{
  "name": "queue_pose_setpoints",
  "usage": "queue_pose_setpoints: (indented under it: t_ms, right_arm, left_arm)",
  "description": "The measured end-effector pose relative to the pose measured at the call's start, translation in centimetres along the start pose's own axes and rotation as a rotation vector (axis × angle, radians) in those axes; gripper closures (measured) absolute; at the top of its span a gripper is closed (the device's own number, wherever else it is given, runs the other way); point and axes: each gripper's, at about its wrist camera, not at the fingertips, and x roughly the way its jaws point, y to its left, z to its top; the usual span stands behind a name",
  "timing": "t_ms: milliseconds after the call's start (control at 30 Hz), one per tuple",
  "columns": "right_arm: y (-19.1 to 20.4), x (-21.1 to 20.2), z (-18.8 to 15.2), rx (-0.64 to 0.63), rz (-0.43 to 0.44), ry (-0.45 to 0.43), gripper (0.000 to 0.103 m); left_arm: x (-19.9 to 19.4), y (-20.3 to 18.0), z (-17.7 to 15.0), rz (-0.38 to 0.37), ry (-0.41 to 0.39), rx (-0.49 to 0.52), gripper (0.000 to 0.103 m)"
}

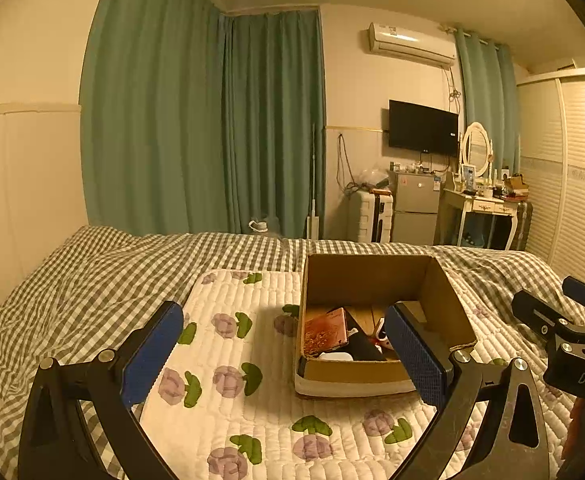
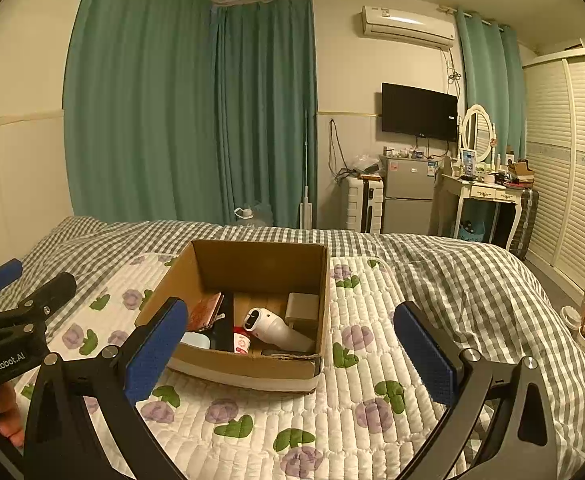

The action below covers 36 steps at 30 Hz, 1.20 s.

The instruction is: Organize rigid objects

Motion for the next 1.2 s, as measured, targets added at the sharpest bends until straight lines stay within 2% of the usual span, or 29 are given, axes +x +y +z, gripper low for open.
queue_pose_setpoints:
  t_ms: [1200]
  right_arm:
    - [-0.14, 0.02, -0.04, -0.004, -0.014, 0.002, 0.0]
  left_arm:
    - [-0.18, 0.07, 0.13, -0.003, 0.008, 0.0, 0.0]
